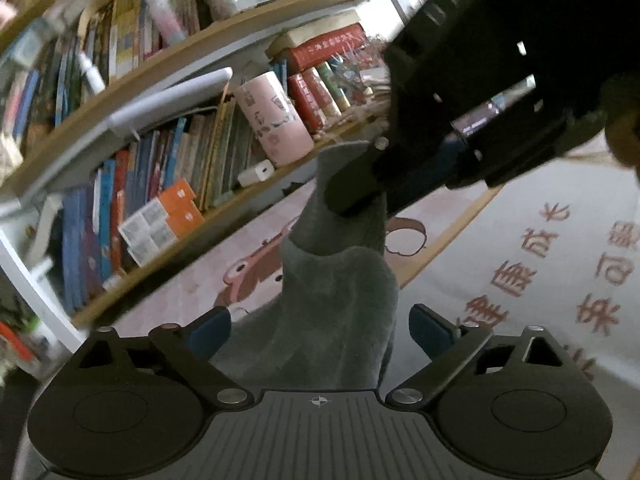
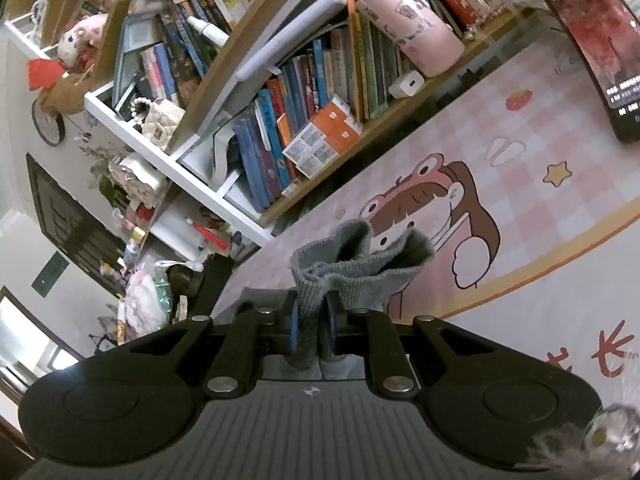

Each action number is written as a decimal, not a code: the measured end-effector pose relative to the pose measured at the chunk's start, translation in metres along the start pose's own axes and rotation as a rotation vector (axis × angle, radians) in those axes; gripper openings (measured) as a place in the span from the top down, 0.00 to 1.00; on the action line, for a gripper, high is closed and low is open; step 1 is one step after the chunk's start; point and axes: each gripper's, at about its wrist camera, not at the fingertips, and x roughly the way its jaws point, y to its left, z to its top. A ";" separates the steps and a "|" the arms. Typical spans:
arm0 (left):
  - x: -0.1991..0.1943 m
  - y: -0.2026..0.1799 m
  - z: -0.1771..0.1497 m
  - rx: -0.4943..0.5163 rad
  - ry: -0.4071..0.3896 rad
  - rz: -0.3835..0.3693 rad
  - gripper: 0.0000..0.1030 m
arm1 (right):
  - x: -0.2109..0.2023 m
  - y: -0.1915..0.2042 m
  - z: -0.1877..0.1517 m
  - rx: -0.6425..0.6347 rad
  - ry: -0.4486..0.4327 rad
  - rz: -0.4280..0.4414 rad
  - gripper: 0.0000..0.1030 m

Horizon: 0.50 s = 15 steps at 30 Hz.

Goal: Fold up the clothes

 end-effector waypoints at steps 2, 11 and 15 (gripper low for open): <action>0.003 -0.003 0.001 0.021 0.007 0.007 0.12 | 0.001 0.001 0.000 -0.003 0.002 0.001 0.87; 0.012 -0.002 0.005 0.020 0.000 0.023 0.50 | 0.001 0.002 -0.002 -0.003 0.005 0.009 0.87; 0.012 0.003 0.004 -0.022 -0.008 -0.009 0.85 | -0.004 0.001 -0.001 0.006 -0.006 0.022 0.83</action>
